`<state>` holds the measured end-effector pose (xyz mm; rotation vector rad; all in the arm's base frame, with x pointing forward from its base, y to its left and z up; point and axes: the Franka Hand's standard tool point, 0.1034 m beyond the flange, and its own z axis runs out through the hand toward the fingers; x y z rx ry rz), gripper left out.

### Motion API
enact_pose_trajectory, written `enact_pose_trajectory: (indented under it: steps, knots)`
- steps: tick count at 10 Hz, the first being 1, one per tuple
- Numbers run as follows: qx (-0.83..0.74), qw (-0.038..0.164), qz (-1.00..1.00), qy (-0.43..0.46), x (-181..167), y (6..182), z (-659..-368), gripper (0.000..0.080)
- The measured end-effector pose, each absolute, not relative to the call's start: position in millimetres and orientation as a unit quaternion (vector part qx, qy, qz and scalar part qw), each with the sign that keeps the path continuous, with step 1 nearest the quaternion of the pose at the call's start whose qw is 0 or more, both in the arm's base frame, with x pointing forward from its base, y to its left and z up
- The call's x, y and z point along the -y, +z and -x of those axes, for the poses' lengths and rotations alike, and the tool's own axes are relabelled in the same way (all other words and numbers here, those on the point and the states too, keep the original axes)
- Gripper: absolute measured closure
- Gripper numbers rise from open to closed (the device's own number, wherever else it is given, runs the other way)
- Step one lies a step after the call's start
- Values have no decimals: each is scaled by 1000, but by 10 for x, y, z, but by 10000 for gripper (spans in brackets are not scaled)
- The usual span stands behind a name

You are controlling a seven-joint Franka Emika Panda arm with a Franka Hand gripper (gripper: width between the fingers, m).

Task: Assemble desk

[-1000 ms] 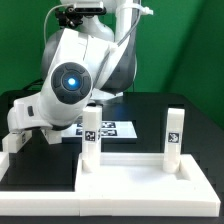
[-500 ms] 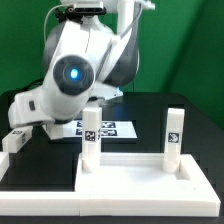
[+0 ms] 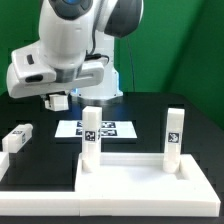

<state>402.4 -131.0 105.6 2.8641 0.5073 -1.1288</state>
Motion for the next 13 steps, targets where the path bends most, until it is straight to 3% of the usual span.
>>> enact_pose_trajectory:
  steps: [1,2,3,5,6,10,11,13]
  knots:
    - [-165,10,-931,-324,1305,1034,-4074,512]
    - [-170,22,-943,-285,1225,965,-4137,512]
    - [-175,16,-947,-268,1040,1126,-4222,512]
    - [-159,4,-968,-195,726,1715,-4666,512]
    - [-155,9,-971,-180,623,1896,-4854,512]
    - [-136,15,-988,-72,623,1906,-5013,512]
    - [-126,16,-991,-43,408,2020,-5136,512]
    - [-87,-8,-996,29,-17,2337,-5617,512]
